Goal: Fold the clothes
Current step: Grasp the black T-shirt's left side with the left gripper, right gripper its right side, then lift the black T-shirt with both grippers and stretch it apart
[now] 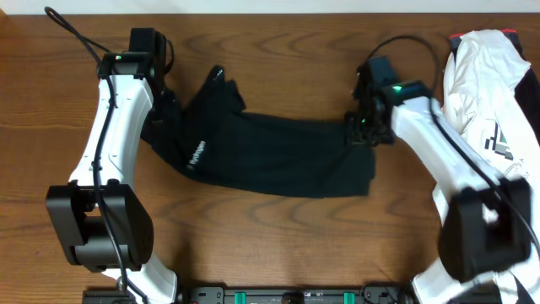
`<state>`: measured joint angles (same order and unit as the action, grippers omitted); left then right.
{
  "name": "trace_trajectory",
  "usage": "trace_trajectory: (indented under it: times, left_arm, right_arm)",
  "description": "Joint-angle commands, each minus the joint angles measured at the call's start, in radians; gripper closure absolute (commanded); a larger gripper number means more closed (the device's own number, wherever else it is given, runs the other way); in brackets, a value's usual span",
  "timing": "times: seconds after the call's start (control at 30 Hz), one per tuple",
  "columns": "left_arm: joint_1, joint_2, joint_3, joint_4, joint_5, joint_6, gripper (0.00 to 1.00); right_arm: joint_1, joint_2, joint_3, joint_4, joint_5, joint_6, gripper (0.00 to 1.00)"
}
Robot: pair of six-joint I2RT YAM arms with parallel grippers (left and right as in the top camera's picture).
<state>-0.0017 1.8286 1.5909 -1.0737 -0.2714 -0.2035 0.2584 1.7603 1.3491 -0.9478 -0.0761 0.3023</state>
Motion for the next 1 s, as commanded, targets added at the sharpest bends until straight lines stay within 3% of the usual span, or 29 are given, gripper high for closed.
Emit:
trace_trajectory:
  times: [0.0,0.2,0.27,0.43,0.67,0.9,0.97]
  left_arm:
    - [0.003,0.001,-0.008,0.035,0.23,0.074,0.12]
    - [-0.004,0.004,-0.008,0.101,0.551,0.196,0.12]
    - [-0.016,0.01,-0.008,0.115,0.595,0.227,0.12]
    - [-0.084,0.05,-0.01,0.163,0.6,0.237,0.12]
    - [-0.211,0.16,-0.011,0.294,0.59,0.225,0.22]
    - [-0.286,0.271,-0.011,0.396,0.438,0.119,0.25]
    - [-0.293,0.285,-0.011,0.407,0.432,0.118,0.34]
  right_arm:
    - [0.004,-0.101,0.012,-0.015,0.08,-0.004,0.99]
    - [0.004,-0.183,0.012,-0.041,0.079,-0.004,0.99]
    - [0.004,-0.184,0.012,-0.048,0.079,-0.004,0.99]
    - [0.005,-0.183,0.011,-0.051,0.08,-0.004,0.99]
    - [0.005,-0.183,0.011,-0.039,0.08,-0.004,0.98]
    - [0.005,-0.183,0.011,-0.039,0.08,-0.004,0.99]
    - [0.005,-0.183,0.011,-0.039,0.08,-0.004,0.99]
